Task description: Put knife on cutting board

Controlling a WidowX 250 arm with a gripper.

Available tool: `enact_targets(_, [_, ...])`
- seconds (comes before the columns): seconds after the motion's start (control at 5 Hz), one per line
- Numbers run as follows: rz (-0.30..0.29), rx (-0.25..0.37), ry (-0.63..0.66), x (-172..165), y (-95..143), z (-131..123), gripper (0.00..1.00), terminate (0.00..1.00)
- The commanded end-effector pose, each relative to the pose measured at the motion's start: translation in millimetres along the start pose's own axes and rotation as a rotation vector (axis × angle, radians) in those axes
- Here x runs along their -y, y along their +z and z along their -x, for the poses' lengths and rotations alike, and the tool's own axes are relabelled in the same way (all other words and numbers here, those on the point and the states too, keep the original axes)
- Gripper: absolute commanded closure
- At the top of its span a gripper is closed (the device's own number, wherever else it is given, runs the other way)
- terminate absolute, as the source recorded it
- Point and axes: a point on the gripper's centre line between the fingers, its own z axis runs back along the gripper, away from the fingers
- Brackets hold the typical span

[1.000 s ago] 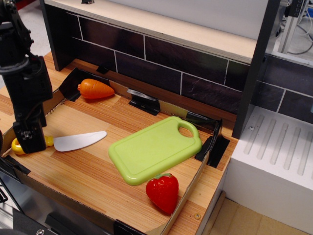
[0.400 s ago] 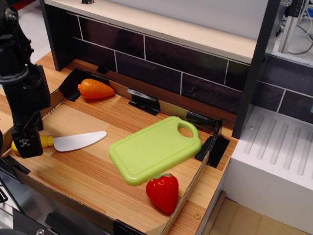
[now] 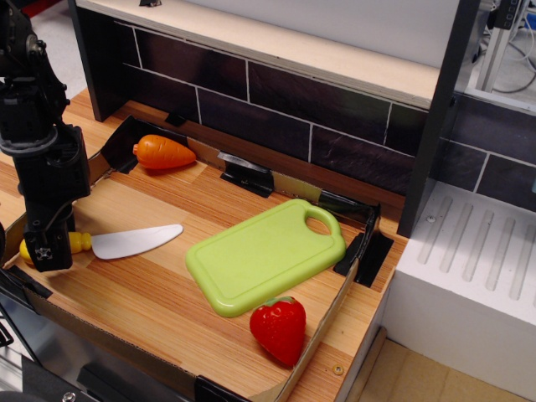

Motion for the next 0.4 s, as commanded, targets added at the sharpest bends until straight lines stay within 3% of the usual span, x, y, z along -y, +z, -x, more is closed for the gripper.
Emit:
enact_targets(0.0, [0.047,0.01,0.083,-10,16,-13,1.0,0.0])
enact_targets(0.2, [0.046,0.043,0.111,-11,36,-25,1.0,0.0])
